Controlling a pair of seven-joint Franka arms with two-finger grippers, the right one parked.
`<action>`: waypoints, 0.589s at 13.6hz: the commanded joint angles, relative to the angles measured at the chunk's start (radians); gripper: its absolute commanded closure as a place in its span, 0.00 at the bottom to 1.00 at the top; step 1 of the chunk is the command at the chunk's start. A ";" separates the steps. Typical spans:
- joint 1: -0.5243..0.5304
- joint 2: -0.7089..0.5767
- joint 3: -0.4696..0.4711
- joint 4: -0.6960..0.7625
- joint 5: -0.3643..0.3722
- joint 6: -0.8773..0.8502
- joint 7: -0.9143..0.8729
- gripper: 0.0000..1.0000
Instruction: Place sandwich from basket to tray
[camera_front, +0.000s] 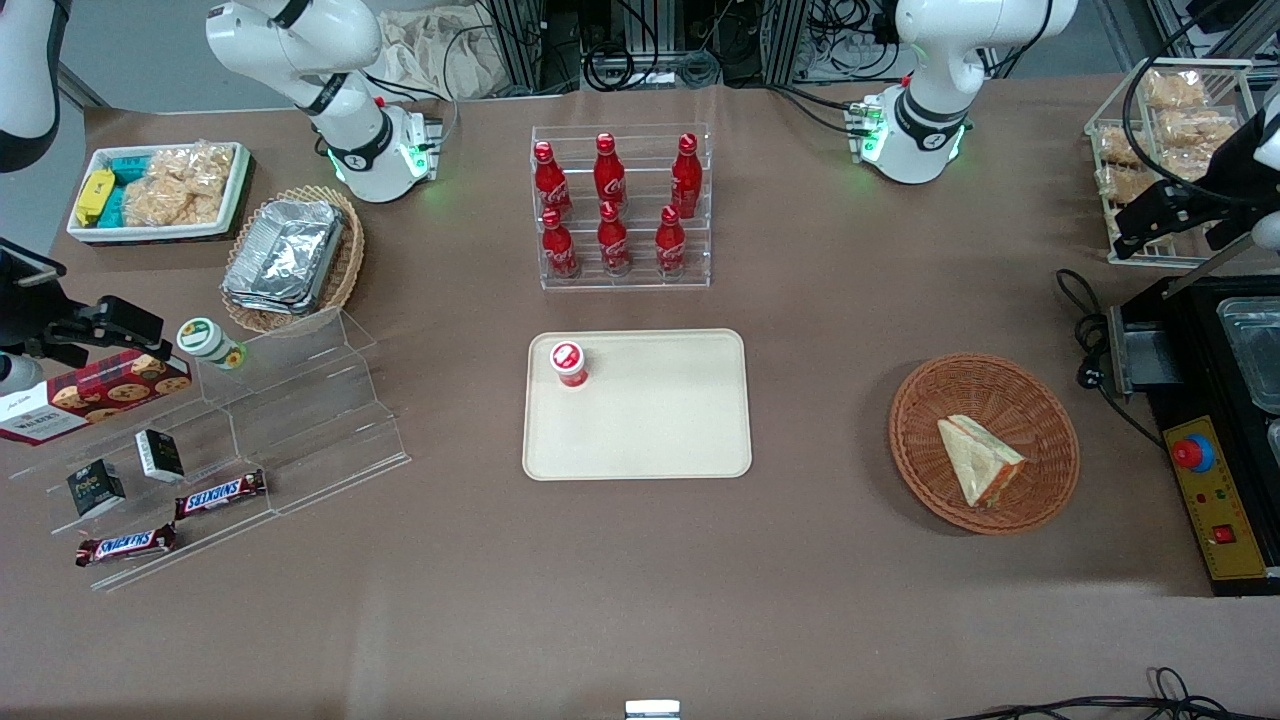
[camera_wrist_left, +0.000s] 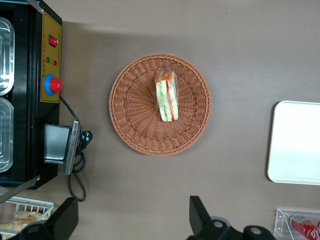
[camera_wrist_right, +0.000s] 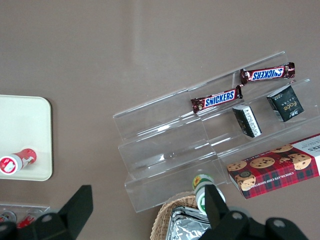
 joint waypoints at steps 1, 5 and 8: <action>-0.005 0.008 0.007 0.031 0.008 -0.048 0.006 0.00; -0.007 0.050 0.005 0.060 0.005 -0.038 -0.054 0.00; -0.001 0.115 0.008 0.066 -0.047 -0.035 -0.062 0.00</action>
